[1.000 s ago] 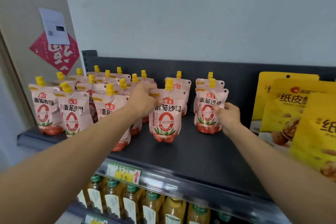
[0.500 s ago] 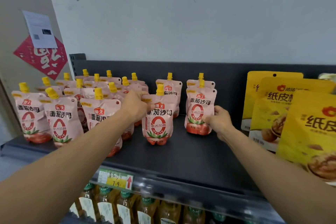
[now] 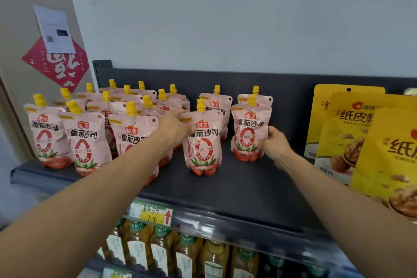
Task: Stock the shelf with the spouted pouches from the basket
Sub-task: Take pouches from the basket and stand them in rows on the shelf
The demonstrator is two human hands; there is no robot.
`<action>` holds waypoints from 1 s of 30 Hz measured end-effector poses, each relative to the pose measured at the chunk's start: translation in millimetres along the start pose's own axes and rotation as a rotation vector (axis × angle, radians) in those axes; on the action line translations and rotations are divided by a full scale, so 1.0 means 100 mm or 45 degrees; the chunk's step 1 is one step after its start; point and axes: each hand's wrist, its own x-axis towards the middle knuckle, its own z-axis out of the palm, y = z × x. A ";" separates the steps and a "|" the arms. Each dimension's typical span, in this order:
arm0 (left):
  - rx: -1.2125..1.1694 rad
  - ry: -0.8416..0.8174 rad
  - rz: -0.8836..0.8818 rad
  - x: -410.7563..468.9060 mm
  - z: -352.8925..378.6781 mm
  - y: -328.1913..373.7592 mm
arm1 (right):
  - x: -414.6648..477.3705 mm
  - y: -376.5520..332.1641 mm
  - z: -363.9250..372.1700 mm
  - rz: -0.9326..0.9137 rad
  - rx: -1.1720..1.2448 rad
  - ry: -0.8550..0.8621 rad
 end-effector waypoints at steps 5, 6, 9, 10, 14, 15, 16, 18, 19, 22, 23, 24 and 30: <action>-0.207 -0.044 -0.116 0.01 0.06 -0.12 | -0.01 0.03 0.00 0.053 -0.004 -0.046; -0.280 -0.095 -0.173 0.00 0.09 -0.15 | -0.01 0.03 0.00 0.052 -0.004 -0.040; -0.392 -0.117 -0.223 0.03 0.17 -0.20 | -0.02 0.04 0.00 0.035 -0.026 0.006; -0.384 -0.085 -0.215 0.07 0.19 -0.20 | -0.02 0.04 -0.01 0.032 -0.027 0.018; -0.343 -0.004 -0.174 0.23 0.30 -0.13 | -0.03 0.05 -0.05 0.034 -0.016 0.052; -0.338 0.001 -0.166 0.28 0.32 -0.12 | -0.02 0.04 -0.07 0.036 -0.027 0.057; -0.343 0.000 -0.164 0.33 0.35 -0.12 | -0.02 0.04 -0.08 0.037 -0.040 0.057; -0.386 -0.017 -0.182 0.41 0.37 -0.12 | 0.00 0.05 -0.10 0.042 -0.048 0.043; -0.413 -0.023 -0.191 0.45 0.38 -0.12 | 0.00 0.05 -0.10 0.046 -0.045 0.036; -0.436 -0.039 -0.192 0.55 0.40 -0.14 | 0.02 0.08 -0.10 0.038 -0.018 0.027; -0.428 -0.052 -0.184 0.58 0.41 -0.15 | 0.02 0.09 -0.09 0.030 0.001 0.021; -0.427 -0.062 -0.177 0.62 0.42 -0.16 | 0.03 0.10 -0.09 0.023 0.016 0.018; -0.431 -0.076 -0.156 0.74 0.48 -0.23 | 0.09 0.16 0.00 0.000 0.050 0.071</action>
